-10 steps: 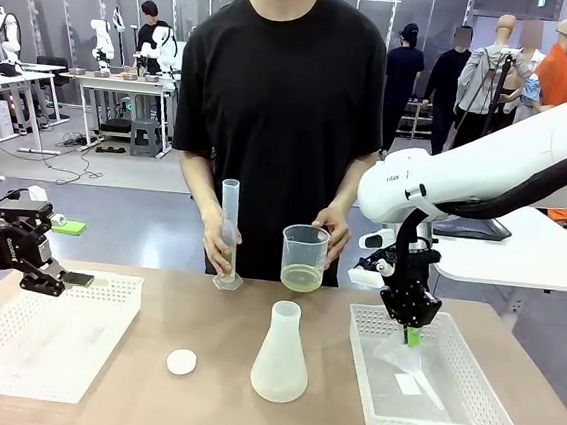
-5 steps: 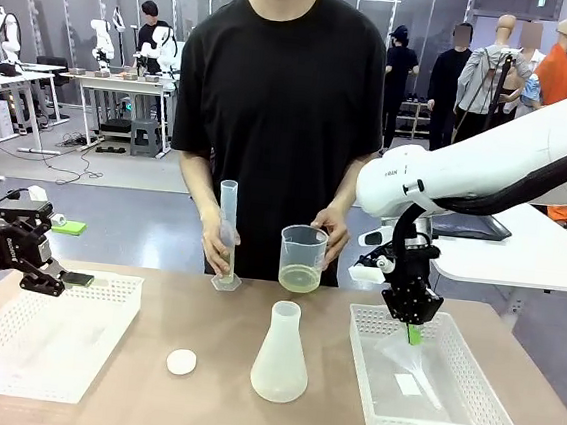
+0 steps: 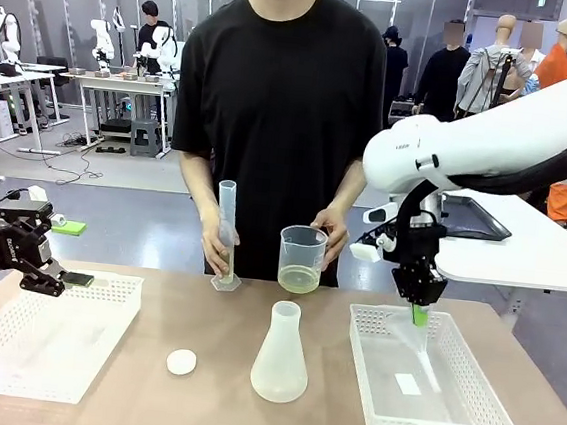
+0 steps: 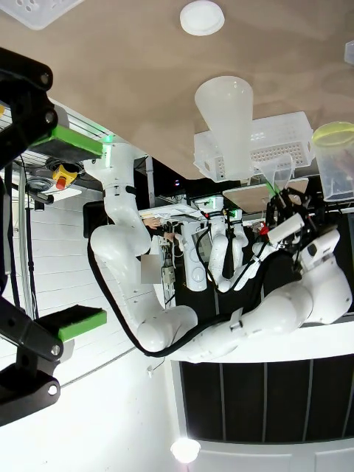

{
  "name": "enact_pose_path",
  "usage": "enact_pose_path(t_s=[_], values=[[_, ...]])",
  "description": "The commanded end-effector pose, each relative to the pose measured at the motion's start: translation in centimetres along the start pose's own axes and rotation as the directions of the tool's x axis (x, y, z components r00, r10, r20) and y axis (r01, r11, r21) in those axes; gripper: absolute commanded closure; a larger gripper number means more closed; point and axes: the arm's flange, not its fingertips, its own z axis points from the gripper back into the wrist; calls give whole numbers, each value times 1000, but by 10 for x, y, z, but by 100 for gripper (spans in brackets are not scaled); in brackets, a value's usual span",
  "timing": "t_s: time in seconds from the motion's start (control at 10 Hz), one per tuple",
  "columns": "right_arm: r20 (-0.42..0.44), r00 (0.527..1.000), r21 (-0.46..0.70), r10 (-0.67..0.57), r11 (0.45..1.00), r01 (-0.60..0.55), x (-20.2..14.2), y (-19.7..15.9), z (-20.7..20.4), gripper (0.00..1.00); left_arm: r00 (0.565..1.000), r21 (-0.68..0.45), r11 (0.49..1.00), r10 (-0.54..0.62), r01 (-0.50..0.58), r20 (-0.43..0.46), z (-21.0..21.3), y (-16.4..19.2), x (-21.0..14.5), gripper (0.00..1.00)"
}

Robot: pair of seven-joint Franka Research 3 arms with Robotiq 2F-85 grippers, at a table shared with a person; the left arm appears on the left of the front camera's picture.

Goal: Prepare the solutions needed for the experiment.
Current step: Pick up the Plastic Funnel and insert it into the Big flask.

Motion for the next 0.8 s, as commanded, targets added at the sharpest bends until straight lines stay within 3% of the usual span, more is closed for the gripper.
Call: enact_pose_path(t_s=[0.0, 0.3, 0.7], values=[[-34, 995, -100, -96, 991, 92, 14, 35, 9, 100, 1000, -1, 1000, 5, -5, -1, -1, -2, 0, 0], [-49, 970, -363, -237, 909, 203, 28, 78, 49, 100, 1000, -1, 1000, 5, -5, -1, -1, -2, 0, 0], [-7, 930, -545, -369, 781, 306, 48, 126, 78, 100, 1000, -1, 1000, 5, -5, -1, -1, -2, 0, 0]])
